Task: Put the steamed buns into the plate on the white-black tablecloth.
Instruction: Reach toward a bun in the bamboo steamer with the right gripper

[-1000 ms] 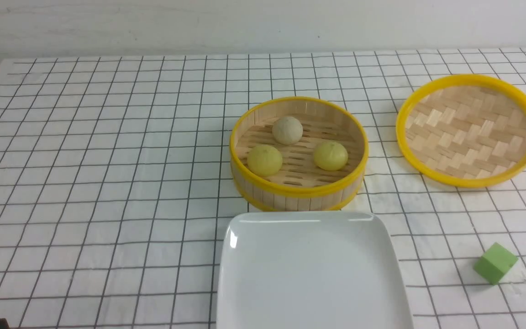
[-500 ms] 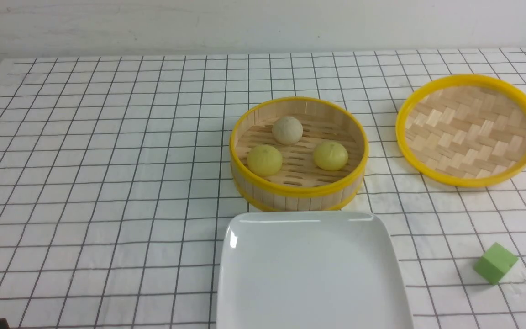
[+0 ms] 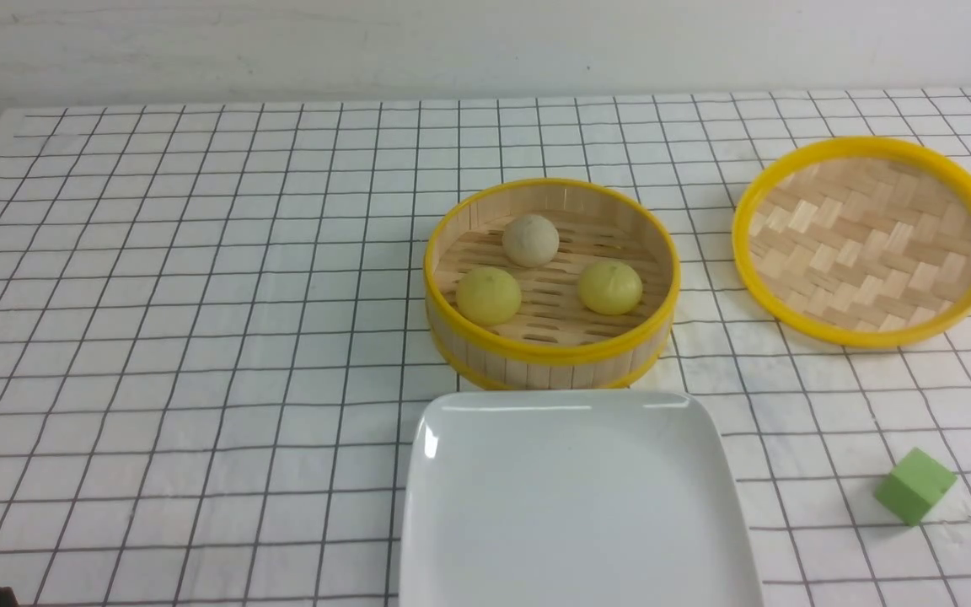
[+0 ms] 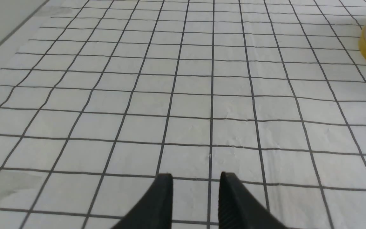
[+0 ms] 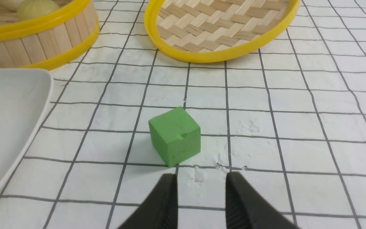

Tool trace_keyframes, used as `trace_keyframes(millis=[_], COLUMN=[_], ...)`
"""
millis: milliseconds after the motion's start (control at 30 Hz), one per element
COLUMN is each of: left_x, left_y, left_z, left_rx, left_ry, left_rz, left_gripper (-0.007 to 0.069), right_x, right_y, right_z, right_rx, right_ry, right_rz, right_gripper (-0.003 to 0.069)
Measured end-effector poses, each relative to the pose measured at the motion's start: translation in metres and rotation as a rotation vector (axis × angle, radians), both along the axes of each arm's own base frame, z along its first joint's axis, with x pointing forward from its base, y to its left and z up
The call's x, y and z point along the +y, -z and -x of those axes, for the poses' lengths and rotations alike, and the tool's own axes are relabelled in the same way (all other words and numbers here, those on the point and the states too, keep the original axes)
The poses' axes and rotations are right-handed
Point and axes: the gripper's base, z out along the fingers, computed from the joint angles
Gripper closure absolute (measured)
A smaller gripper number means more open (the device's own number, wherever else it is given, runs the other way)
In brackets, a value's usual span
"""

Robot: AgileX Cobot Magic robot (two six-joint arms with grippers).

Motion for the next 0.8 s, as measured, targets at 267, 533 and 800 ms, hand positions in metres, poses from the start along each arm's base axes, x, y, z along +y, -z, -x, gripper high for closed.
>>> trace_keyframes(millis=[267, 533, 800], left_x=[-0.015, -0.016, -0.024], left_y=[-0.004, -0.010, -0.096], left_z=[0.000, -0.001, 0.017], left_rx=[0.003, -0.024, -0.097], left_ry=[-0.083, -0.102, 0.130], left_rz=[0.882, 1.134, 0.779], left_gripper=[0.0384, 0.0384, 0.0506], right_x=[0.016, 0.023, 0.021], right_y=[-0.001, -0.008, -0.084], right_z=[0.001, 0.002, 0.009], right_rx=[0.072, 0.096, -0.031], right_ry=[0.024, 0.013, -0.100], right_rz=[-0.626, -0.929, -0.566], right_gripper=[0.0419, 0.0419, 0.0607])
